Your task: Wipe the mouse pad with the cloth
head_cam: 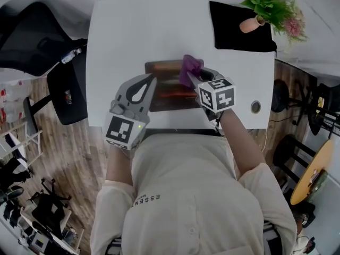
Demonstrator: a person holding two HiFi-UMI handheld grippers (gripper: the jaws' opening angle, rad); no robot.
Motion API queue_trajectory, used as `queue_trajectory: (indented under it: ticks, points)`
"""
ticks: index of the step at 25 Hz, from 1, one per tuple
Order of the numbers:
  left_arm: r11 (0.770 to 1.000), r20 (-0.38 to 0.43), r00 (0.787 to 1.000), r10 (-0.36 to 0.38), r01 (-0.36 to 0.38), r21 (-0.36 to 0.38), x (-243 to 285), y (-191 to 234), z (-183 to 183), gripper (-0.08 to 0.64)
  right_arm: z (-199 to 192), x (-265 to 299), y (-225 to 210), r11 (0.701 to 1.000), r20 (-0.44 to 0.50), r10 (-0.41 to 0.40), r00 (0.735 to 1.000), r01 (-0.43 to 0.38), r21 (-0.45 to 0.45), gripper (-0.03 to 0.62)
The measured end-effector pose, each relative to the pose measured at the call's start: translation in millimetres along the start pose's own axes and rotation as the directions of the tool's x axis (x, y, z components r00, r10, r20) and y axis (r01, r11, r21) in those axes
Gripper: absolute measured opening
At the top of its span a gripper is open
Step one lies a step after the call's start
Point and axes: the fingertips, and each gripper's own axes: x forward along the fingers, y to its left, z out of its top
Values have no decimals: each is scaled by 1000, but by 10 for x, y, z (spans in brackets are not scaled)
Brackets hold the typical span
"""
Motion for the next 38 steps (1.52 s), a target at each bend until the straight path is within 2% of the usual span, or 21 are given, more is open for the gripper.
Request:
queue_trajectory:
  ticks: [4, 9, 13, 16, 20, 28, 38]
  points:
    - [1000, -13, 1000, 15, -16, -24, -308, 235, -111, 2, -44, 229, 464, 999, -31, 40, 999, -40, 9, 97]
    - [999, -28, 999, 30, -31, -42, -594, 494, -293, 2, -150, 508, 994, 995, -101, 96, 990, -99, -23, 97]
    - [999, -18, 999, 40, -40, -31, -756, 671, -374, 3, -225, 664, 1285, 991, -154, 119, 981, -127, -48, 97]
    - [997, -20, 999, 47, -48, -53, -815, 730, -420, 2, -263, 754, 1393, 988, -182, 129, 975, -142, -60, 97]
    - [996, -40, 998, 48, -51, -69, -831, 735, -478, 3, -320, 864, 1394, 989, -216, 123, 969, -139, -59, 97]
    - [998, -45, 998, 38, -40, -43, -714, 660, -490, 3, -371, 837, 1278, 987, -231, 145, 962, -157, -33, 97]
    - [999, -63, 997, 33, -33, 6, -350, 364, -328, 2, -536, 578, 874, 984, -230, 175, 957, -177, 11, 98]
